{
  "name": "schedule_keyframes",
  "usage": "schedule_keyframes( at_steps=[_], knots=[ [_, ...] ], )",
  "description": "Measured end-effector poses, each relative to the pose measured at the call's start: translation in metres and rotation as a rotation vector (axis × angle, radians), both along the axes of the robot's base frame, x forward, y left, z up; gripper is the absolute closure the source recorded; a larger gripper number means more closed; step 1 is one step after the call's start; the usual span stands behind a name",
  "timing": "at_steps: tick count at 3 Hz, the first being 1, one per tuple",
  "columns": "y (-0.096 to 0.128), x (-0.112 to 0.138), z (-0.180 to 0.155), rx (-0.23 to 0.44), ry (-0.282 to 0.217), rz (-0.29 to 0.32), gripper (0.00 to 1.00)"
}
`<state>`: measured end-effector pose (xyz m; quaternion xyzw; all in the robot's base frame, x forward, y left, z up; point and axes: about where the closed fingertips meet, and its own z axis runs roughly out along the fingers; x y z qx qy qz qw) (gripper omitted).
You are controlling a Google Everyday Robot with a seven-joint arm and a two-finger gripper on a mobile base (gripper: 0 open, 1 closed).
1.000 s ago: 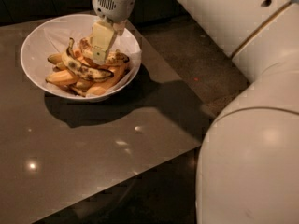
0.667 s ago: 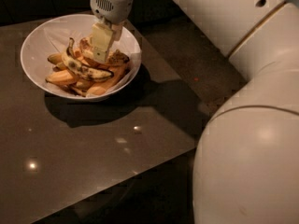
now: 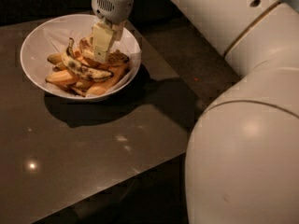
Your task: Pick banana from white bowl
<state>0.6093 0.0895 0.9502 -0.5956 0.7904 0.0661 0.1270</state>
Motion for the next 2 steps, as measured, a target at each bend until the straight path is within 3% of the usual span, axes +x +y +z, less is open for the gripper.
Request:
schedule_keyframes(
  at_steps=[2],
  knots=[
    [0.0032, 0.0057, -0.0118, -0.005, 0.026, 0.002, 0.37]
  ],
)
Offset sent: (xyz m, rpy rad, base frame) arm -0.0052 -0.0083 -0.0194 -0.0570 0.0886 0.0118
